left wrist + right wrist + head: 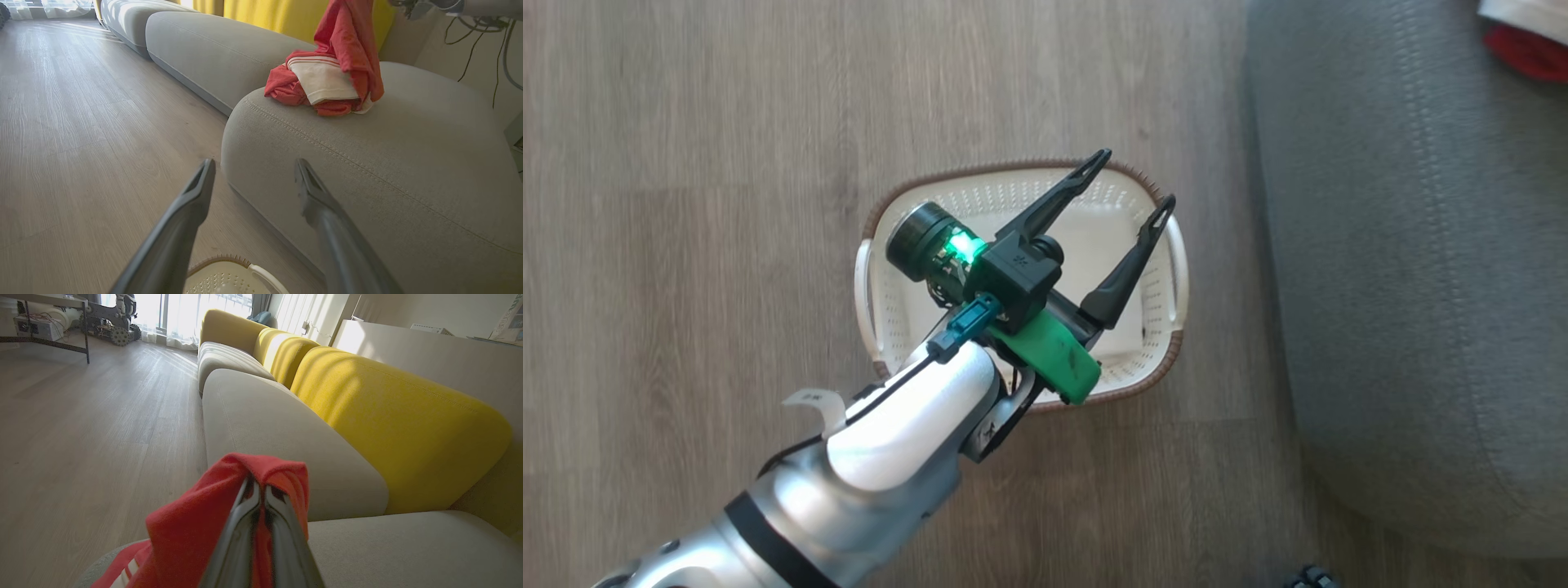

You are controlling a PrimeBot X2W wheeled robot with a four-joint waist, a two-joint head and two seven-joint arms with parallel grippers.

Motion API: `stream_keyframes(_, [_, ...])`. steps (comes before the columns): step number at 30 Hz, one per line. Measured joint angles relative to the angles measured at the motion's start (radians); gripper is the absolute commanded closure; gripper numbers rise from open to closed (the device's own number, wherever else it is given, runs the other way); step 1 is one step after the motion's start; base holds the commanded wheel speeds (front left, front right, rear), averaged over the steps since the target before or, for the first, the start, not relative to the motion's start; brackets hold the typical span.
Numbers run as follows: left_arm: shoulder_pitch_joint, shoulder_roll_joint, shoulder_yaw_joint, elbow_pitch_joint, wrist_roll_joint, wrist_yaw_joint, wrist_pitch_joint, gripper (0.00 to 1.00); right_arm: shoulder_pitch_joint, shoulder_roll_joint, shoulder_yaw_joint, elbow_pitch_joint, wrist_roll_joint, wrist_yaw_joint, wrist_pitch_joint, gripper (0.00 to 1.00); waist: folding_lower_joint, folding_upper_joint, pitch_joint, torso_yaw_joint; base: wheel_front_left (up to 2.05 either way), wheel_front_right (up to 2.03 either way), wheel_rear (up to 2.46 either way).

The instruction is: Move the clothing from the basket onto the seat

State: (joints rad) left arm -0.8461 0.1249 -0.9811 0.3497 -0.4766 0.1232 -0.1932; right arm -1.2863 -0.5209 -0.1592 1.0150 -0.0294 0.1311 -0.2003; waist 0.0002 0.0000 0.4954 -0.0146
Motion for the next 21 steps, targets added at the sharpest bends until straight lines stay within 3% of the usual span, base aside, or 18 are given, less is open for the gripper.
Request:
stream_keyframes(5, [0.0, 0.017, -0.002, -0.015, 0.004, 0.01, 0.015, 0.0, 0.086, 0.042, -0.145, 0.082, -0.071, 0.0, -0.015, 1.0, 0.0, 0.0, 0.047, 0.022, 0.0, 0.0, 0.0])
stream_keyframes(11, [0.0, 0.036, -0.003, -0.021, 0.004, 0.018, 0.017, 0.0, 0.127, 0.102, -0.241, 0.11, -0.181, 0.0, -0.033, 1.0, 0.0, 0.0, 0.062, 0.014, 0.0, 0.0, 0.0])
stream_keyframes(13, [0.0, 0.036, -0.003, -0.024, 0.004, 0.018, 0.022, 0.0, 0.128, 0.108, -0.258, 0.11, -0.19, 0.0, -0.039, 0.95, 0.0, 0.0, 0.061, 0.011, 0.0, 0.0, 0.0])
stream_keyframes(14, [0.0, 0.036, -0.003, -0.024, 0.004, 0.018, 0.025, 0.0, 0.128, 0.115, -0.269, 0.11, -0.194, 0.0, -0.039, 0.71, 0.0, 0.0, 0.06, 0.007, 0.0, 0.0, 0.0])
stream_keyframes(15, [0.0, 0.04, -0.003, -0.024, 0.004, 0.019, 0.026, 0.0, 0.128, 0.134, -0.276, 0.11, -0.209, 0.0, -0.042, 0.0, -0.0001, 0.0, 0.057, -0.001, 0.0, 0.0, 0.0])
stream_keyframes(21, [0.004, 0.057, 0.003, -0.026, -0.011, 0.039, 0.03, 0.0, 0.136, 0.195, -0.242, 0.075, -0.224, 0.0, -0.051, 0.0, -0.0001, 0.0, 0.034, -0.035, 0.0, 0.0, 0.0])
